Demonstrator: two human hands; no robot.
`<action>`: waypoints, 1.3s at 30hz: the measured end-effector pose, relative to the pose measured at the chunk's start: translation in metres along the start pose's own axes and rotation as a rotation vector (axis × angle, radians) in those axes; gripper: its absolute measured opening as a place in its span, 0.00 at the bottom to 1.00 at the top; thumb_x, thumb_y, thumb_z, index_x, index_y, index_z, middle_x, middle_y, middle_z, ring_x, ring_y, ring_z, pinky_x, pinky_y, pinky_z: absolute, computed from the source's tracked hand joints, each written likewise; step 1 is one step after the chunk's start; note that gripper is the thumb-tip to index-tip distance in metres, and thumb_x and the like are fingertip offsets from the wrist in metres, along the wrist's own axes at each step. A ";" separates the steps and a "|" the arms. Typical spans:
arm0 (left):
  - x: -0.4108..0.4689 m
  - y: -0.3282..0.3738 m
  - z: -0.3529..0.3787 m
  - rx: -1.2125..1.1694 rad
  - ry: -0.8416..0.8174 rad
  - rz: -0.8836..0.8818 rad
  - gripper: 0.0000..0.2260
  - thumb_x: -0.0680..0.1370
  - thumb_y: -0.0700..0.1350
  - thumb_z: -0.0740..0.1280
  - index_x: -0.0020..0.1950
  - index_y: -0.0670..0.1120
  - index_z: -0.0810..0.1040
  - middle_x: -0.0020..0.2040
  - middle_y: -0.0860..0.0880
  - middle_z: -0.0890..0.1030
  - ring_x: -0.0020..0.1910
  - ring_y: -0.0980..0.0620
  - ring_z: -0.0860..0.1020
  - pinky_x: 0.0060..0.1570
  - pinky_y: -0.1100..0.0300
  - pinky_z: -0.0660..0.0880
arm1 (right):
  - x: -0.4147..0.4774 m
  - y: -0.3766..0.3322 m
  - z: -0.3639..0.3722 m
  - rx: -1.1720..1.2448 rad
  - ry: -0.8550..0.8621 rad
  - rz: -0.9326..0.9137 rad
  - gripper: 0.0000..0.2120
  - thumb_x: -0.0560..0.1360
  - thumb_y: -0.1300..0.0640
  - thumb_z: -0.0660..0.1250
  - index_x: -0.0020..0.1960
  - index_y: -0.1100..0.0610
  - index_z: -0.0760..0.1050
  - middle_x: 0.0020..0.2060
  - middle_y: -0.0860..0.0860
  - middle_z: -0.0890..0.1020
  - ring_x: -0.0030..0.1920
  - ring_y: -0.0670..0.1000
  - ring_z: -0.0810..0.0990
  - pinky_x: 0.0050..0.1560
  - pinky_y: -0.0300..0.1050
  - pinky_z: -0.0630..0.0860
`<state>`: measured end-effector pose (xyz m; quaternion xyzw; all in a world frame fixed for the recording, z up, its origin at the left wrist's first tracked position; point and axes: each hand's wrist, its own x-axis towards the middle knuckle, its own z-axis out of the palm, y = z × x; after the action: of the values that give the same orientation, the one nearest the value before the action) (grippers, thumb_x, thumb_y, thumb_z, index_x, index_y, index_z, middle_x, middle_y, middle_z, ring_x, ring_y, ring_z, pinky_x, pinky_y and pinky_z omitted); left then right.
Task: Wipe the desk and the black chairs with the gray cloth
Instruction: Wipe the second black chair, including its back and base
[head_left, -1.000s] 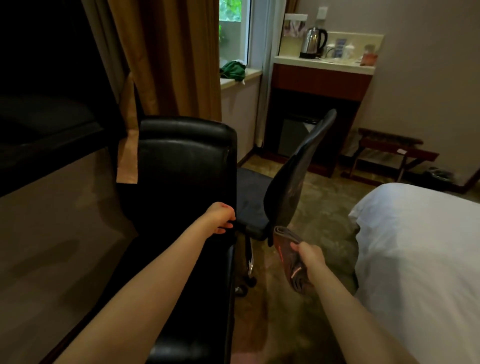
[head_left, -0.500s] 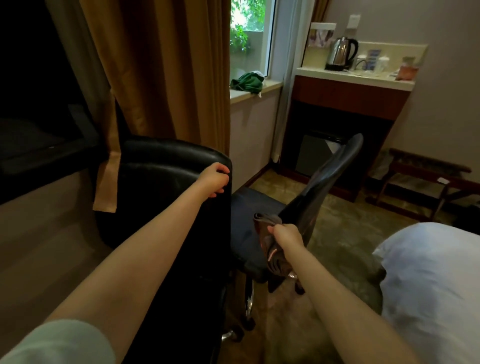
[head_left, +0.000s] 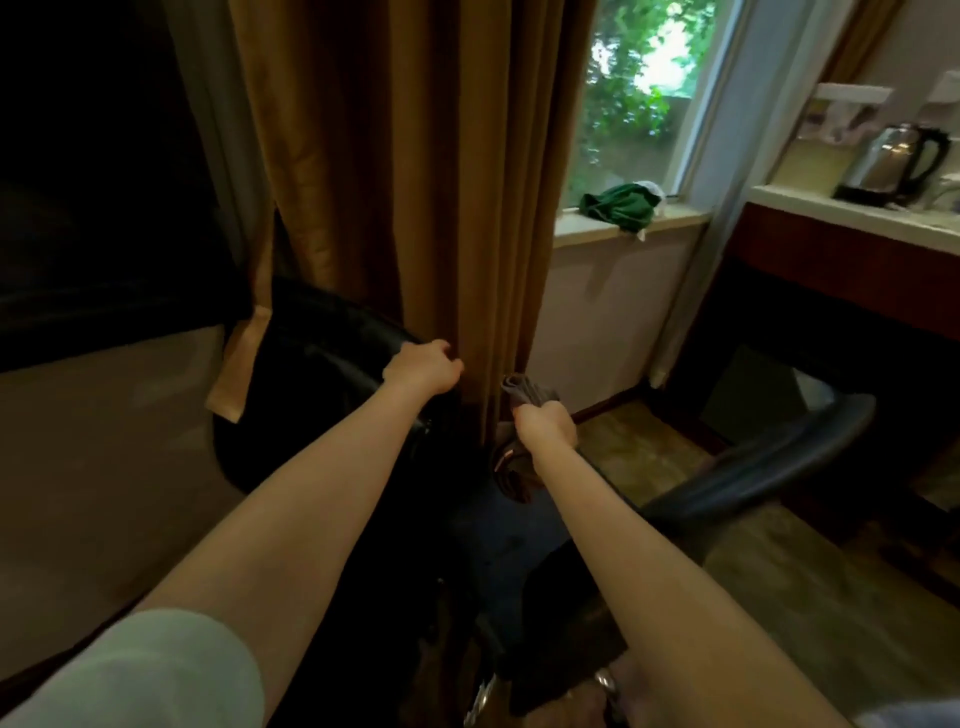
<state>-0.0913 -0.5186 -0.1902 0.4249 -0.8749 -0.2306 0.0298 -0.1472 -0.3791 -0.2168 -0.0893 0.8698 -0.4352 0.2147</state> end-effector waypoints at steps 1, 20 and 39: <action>0.005 0.002 0.002 0.017 0.023 -0.053 0.23 0.80 0.58 0.55 0.73 0.55 0.60 0.71 0.42 0.64 0.64 0.42 0.69 0.55 0.53 0.71 | 0.010 -0.007 -0.005 -0.030 -0.018 -0.024 0.15 0.79 0.56 0.57 0.63 0.61 0.71 0.55 0.58 0.78 0.45 0.55 0.74 0.40 0.43 0.69; -0.061 0.007 0.030 0.046 0.150 0.106 0.15 0.75 0.56 0.64 0.58 0.52 0.70 0.49 0.50 0.73 0.47 0.48 0.75 0.44 0.56 0.72 | 0.040 -0.028 -0.011 -0.221 -0.194 -0.205 0.14 0.79 0.56 0.58 0.60 0.61 0.74 0.54 0.58 0.79 0.50 0.58 0.78 0.40 0.44 0.70; -0.282 -0.047 0.002 0.111 -0.269 0.176 0.08 0.74 0.48 0.66 0.50 0.58 0.72 0.39 0.54 0.73 0.41 0.52 0.74 0.47 0.53 0.73 | -0.077 0.049 -0.060 -0.166 -0.098 -0.306 0.12 0.79 0.58 0.57 0.55 0.63 0.75 0.41 0.55 0.74 0.37 0.54 0.72 0.36 0.44 0.68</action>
<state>0.1223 -0.3291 -0.1719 0.3128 -0.9162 -0.2332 -0.0909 -0.1045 -0.2802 -0.2009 -0.2592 0.8675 -0.3845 0.1799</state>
